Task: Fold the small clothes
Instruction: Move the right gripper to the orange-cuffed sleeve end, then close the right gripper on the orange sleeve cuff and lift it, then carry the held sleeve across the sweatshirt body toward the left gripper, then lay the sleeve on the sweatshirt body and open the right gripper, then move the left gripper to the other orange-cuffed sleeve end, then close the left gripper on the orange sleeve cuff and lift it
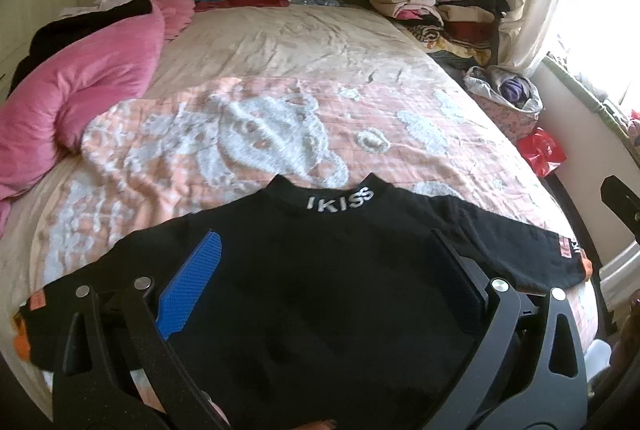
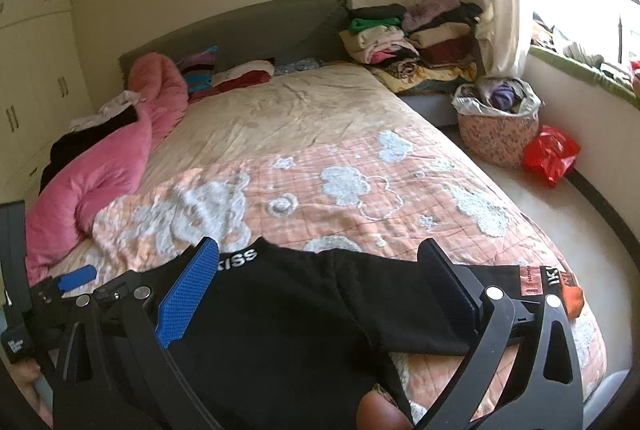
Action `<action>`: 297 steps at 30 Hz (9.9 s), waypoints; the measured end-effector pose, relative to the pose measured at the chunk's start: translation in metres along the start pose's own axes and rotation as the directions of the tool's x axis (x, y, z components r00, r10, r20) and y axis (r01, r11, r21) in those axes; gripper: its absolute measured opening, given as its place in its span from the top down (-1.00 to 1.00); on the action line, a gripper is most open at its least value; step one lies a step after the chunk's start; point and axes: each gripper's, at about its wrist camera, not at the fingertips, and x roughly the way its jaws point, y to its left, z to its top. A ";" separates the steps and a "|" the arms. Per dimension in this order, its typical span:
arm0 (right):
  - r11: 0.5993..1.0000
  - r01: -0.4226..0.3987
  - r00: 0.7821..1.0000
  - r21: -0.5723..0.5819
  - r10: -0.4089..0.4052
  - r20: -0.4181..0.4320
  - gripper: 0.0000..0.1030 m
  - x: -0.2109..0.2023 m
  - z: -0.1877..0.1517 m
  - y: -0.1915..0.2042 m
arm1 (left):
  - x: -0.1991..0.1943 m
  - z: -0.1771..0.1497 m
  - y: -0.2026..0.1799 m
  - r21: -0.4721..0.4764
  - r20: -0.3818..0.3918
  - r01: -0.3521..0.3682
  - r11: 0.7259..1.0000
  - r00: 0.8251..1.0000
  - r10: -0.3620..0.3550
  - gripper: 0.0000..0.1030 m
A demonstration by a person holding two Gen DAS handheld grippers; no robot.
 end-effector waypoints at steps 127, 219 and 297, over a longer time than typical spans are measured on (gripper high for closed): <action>0.954 -0.292 0.949 0.073 0.299 -0.100 0.22 0.043 -0.107 0.053 | 0.087 -0.085 0.058 -0.376 -0.205 0.470 0.799 0.799 -0.566 -0.64; 0.984 -0.179 0.952 -0.002 0.172 -0.254 -0.60 0.078 -0.125 0.024 | 0.027 -0.113 0.106 -0.198 -0.174 0.225 0.954 0.950 -0.261 0.21; 0.750 -0.580 0.805 -0.319 0.467 -0.366 -0.87 0.003 -0.156 0.291 | -0.095 -0.195 0.339 -0.711 -0.115 -0.334 0.619 0.923 0.366 -0.82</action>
